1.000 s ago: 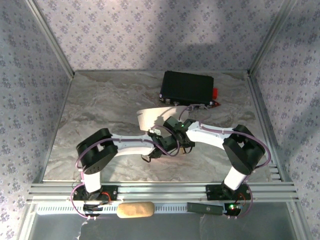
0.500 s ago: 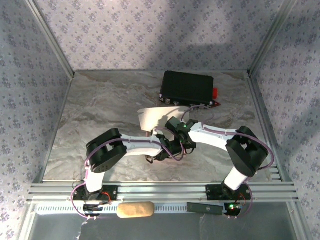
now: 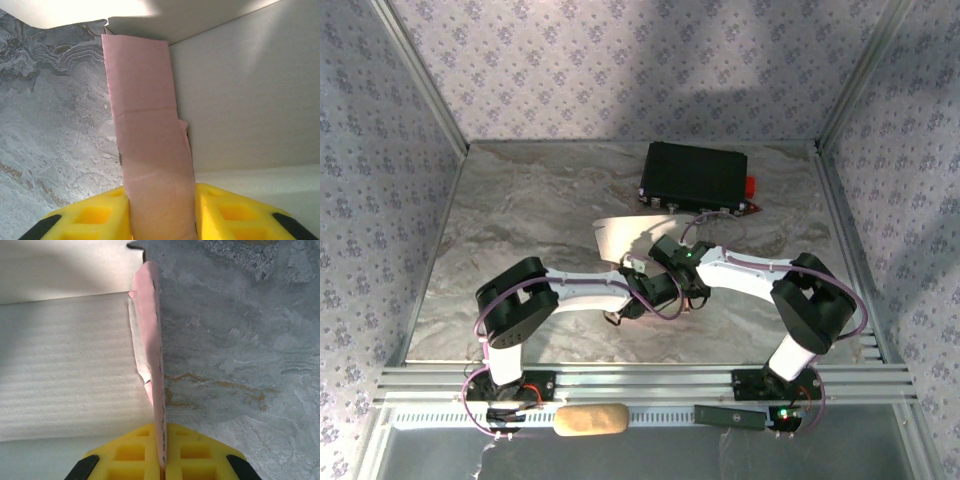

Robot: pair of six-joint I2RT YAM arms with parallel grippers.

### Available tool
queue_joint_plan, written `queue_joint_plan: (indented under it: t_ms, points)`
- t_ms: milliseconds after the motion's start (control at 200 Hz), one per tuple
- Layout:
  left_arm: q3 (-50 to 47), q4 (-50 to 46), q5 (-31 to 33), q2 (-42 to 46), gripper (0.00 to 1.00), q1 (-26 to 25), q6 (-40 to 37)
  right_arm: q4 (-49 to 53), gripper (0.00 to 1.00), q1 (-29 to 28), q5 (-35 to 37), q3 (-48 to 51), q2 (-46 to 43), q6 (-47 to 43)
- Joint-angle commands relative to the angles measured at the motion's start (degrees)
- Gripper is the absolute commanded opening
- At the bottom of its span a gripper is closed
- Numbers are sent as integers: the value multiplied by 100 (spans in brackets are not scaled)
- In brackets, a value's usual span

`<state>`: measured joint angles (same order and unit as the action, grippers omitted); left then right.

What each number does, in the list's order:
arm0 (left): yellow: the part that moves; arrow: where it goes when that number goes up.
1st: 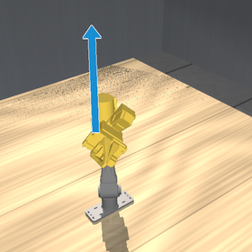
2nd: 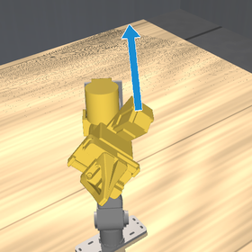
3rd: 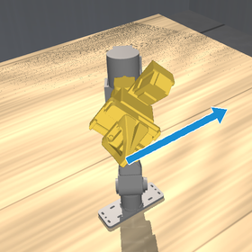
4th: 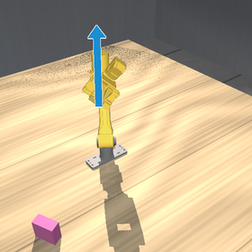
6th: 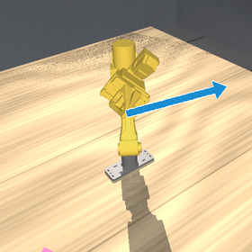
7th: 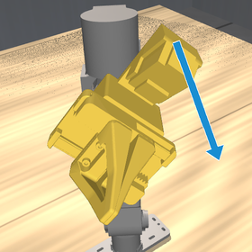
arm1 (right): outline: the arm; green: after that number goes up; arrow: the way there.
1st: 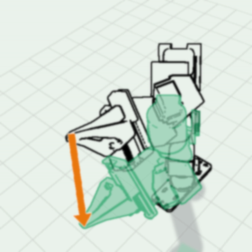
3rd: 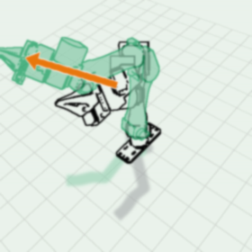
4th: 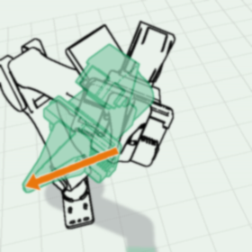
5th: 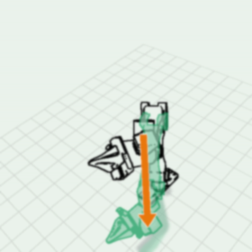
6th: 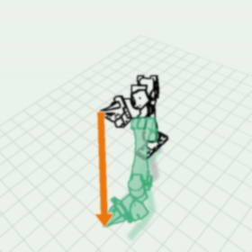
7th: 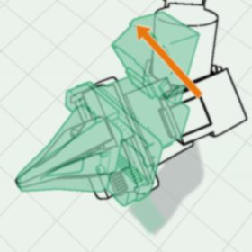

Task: Fold the paper box

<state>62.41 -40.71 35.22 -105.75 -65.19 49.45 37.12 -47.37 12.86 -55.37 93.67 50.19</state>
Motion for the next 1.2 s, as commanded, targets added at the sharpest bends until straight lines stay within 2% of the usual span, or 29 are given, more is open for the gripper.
queue_joint_plan:
  t_ms: [0,80,135,215,305,490,575,630,660,790,919,1194]
  points:
    - [78,142,-347,-191,27,211,-94,29,0,-83,120,35,-136,111]
    - [30,101,-391,-182,19,316,-55,21,0,-73,120,50,-145,105]
    - [1,52,-407,-171,17,364,-32,25,0,-68,129,63,-164,104]
    - [-57,45,-487,-178,18,410,-14,17,0,-46,120,87,-192,89]
    - [-63,-40,-485,-215,24,452,28,-2,0,-32,112,101,-206,75]
    - [42,-200,-556,-431,25,578,65,-46,0,8,58,126,-182,71]
    - [35,-128,-654,-506,18,577,89,-91,0,22,41,157,-193,85]
    - [19,-138,-670,-545,8,580,124,-124,0,18,46,188,-241,100]
    - [42,-198,-609,-559,0,571,157,-151,0,16,45,199,-275,100]
    - [137,-491,-243,-524,0,476,284,-138,0,13,50,194,-317,122]
    - [588,-1092,416,-757,0,244,415,-64,0,7,85,126,-213,243]
    - [1074,-1837,974,-1490,0,69,867,-173,0,6,22,201,21,401]
